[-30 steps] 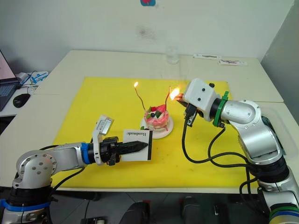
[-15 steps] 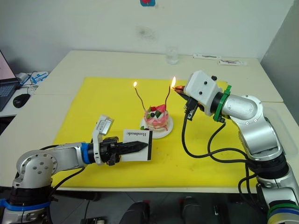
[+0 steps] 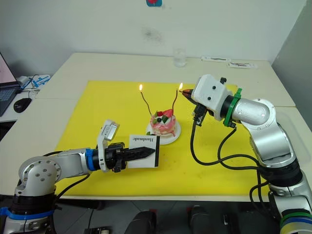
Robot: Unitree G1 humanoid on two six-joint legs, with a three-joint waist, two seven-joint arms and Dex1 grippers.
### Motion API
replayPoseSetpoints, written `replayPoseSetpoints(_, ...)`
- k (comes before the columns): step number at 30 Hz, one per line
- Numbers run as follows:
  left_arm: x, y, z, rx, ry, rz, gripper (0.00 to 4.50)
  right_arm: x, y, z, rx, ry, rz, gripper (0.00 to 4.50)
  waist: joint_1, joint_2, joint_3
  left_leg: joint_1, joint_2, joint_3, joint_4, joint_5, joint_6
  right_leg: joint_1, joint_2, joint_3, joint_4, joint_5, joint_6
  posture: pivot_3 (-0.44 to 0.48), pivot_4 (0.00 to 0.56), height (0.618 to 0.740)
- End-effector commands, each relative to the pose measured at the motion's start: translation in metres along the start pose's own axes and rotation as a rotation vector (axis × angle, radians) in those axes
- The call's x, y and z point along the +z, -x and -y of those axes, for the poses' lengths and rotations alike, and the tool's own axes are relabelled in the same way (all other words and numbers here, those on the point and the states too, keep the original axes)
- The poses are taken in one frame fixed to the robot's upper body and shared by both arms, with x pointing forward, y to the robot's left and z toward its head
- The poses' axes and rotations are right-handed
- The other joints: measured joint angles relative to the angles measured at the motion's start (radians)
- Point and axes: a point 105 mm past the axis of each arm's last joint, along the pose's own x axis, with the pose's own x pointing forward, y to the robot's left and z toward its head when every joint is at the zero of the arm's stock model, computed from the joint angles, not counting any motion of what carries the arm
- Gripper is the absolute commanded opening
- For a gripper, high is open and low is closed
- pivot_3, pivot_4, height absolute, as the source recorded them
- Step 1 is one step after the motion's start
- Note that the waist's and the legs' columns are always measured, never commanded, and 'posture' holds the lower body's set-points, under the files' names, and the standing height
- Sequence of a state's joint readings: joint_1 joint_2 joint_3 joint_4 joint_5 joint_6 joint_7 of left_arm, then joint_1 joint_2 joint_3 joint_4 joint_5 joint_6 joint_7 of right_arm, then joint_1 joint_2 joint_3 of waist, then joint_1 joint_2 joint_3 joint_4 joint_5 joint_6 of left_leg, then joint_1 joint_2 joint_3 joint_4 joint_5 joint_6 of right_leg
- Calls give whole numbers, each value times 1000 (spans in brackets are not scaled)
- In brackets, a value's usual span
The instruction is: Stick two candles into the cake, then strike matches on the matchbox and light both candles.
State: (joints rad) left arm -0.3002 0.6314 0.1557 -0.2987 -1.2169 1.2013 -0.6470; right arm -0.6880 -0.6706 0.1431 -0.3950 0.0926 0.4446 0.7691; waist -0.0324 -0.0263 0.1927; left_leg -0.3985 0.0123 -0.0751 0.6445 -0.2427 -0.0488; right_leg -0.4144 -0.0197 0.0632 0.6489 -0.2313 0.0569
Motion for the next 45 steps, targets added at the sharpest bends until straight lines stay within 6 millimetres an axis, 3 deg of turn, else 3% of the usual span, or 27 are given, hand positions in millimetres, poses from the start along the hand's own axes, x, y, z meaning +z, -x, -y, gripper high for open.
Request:
replayPoseSetpoints(1,5,-1,4,-22,-25,13,0,11,3,2,-2,77,29,36,0,0,0,0,0,0,0,0,0,0,0,0,0,0,0,0,150,740)
replayPoseSetpoints(45,4,-3,4,-33,-18,14,0,12,0,4,17,93,34,36,0,0,0,0,0,0,0,0,0,0,0,0,0,0,0,0,150,740)
